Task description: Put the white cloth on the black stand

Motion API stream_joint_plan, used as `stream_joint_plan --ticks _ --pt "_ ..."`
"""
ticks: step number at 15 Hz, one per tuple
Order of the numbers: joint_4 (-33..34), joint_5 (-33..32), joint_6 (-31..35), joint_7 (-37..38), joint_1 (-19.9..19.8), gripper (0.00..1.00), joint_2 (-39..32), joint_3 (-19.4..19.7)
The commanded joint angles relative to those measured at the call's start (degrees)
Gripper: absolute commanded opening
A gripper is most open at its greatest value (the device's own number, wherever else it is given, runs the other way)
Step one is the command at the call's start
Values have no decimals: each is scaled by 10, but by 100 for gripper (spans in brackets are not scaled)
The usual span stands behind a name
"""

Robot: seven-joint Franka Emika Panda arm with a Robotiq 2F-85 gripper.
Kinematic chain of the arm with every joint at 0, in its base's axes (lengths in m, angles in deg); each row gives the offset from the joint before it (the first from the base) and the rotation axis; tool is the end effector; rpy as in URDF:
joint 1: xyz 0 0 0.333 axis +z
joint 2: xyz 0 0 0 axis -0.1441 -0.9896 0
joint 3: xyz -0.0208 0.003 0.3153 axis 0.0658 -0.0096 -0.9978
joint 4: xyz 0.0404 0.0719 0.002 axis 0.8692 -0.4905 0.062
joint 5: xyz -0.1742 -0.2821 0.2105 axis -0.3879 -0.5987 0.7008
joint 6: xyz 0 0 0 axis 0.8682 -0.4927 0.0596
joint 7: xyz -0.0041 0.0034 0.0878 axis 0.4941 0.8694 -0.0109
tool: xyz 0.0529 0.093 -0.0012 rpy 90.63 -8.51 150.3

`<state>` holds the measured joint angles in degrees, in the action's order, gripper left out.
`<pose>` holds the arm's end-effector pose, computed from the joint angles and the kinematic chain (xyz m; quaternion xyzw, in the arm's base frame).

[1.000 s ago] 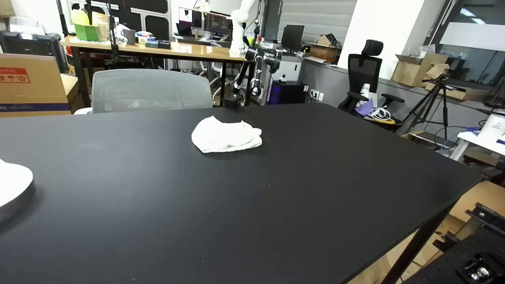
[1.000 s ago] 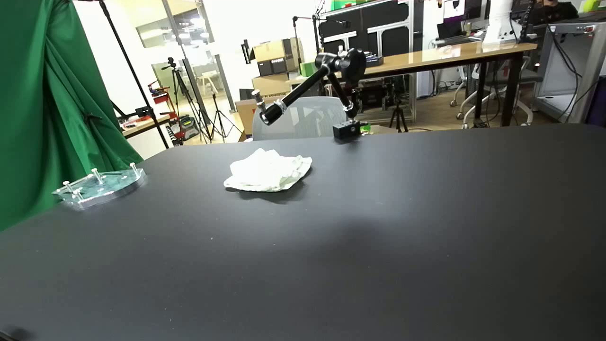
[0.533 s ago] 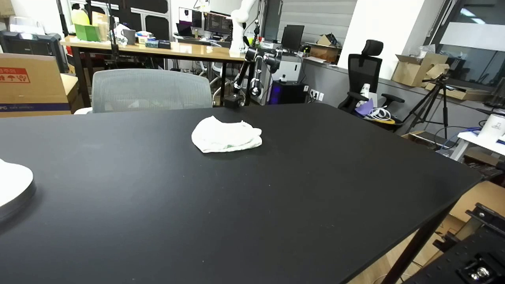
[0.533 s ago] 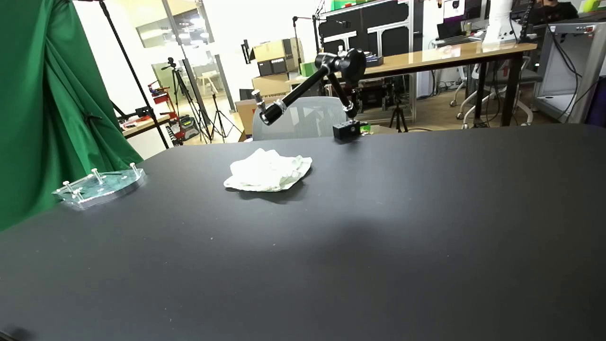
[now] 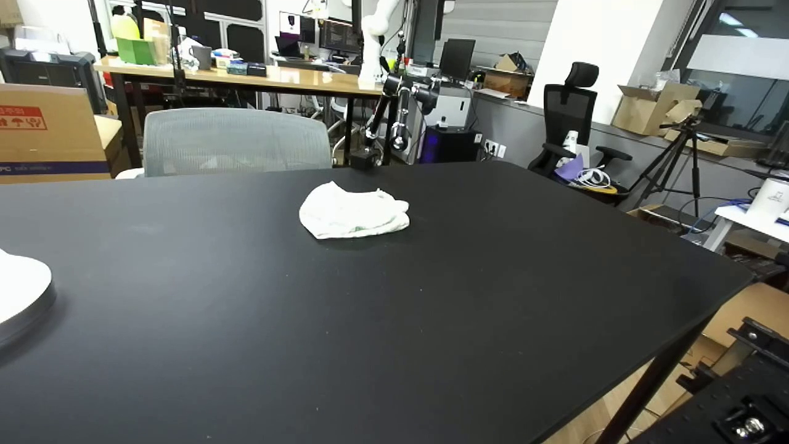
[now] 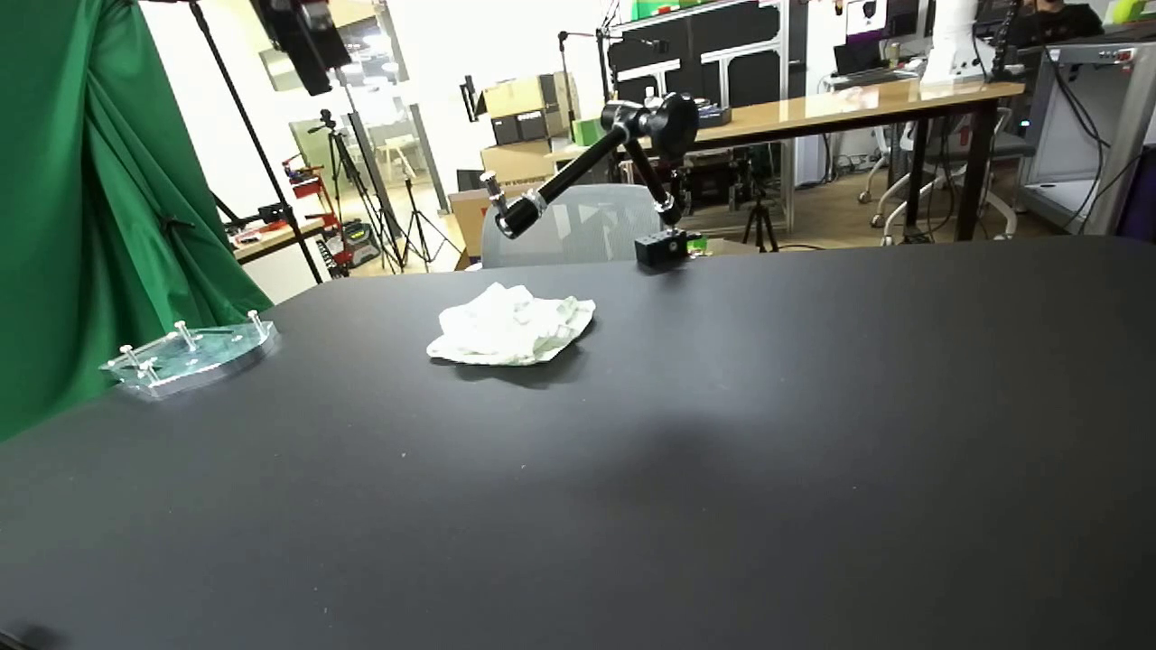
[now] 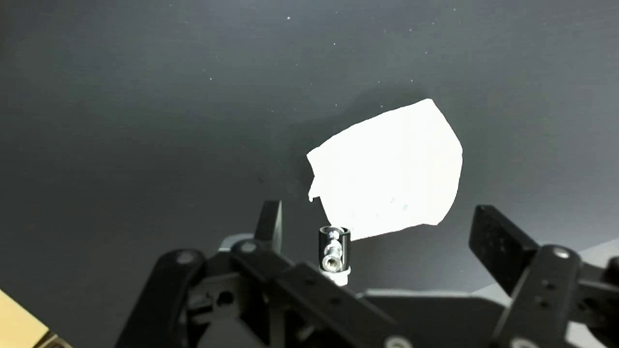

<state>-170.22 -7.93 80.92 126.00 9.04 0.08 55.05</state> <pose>0.5067 0.1276 0.4149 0.9661 -0.2483 0.0529 0.0463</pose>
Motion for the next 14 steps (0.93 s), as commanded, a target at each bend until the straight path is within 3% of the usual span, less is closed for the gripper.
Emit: stream_joint_plan --ticks 1,2,3,7,14 --pt "9 -25 65 100 11 100 -54 32" --pt "10 -29 79 115 14 100 -62 41" --pt "1 -13 62 64 23 100 -47 43" --pt "4 -18 84 85 24 100 -67 56" --pt "12 -58 159 215 51 100 -144 86"
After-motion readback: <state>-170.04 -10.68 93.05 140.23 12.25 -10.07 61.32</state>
